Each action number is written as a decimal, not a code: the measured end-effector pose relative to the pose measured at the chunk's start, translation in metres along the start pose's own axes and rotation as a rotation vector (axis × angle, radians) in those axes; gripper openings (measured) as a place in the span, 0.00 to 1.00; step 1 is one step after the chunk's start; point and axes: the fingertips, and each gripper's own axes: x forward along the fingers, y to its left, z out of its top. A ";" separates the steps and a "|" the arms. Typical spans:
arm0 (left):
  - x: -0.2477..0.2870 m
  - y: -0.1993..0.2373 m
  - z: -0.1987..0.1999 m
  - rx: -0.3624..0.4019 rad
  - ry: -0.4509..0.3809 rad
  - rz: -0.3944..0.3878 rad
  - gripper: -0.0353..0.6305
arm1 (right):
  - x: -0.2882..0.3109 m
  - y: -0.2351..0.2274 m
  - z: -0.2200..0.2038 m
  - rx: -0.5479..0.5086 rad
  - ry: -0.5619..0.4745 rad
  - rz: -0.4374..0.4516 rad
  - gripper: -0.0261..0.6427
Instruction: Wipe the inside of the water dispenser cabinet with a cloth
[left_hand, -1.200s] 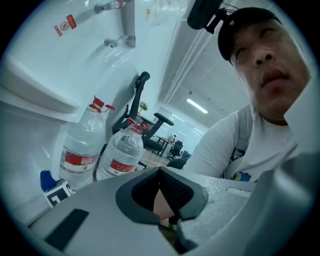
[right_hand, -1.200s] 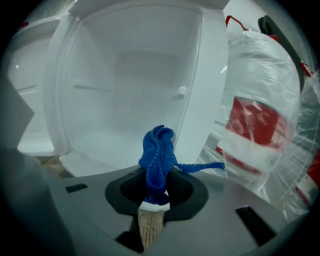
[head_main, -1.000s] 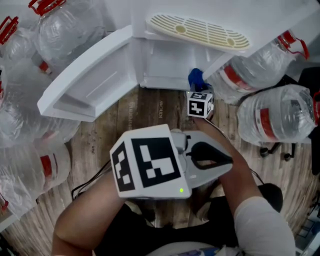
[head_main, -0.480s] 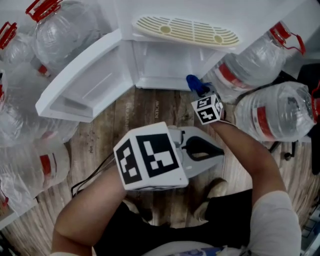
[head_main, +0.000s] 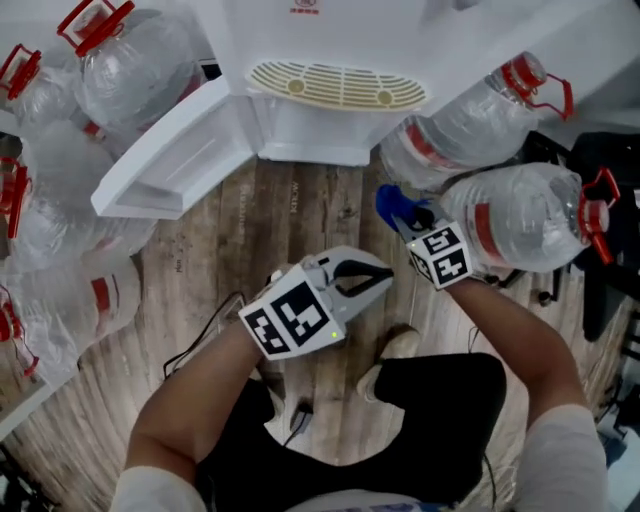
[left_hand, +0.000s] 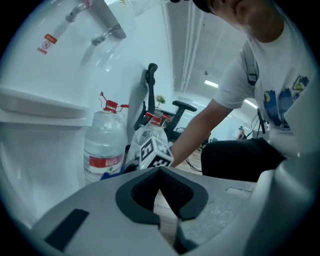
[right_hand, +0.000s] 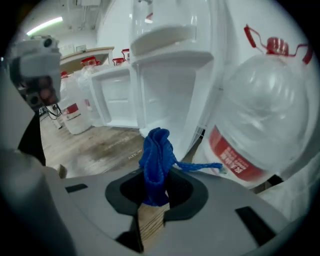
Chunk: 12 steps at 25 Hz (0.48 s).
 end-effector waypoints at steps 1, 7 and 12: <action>-0.002 -0.002 -0.004 -0.006 0.005 0.019 0.06 | -0.020 0.004 0.002 -0.002 0.000 0.007 0.15; -0.044 -0.003 0.040 -0.100 -0.051 0.218 0.06 | -0.128 0.040 0.049 0.065 -0.062 0.056 0.15; -0.108 -0.056 0.140 -0.185 -0.093 0.261 0.06 | -0.229 0.096 0.125 0.062 -0.143 0.119 0.15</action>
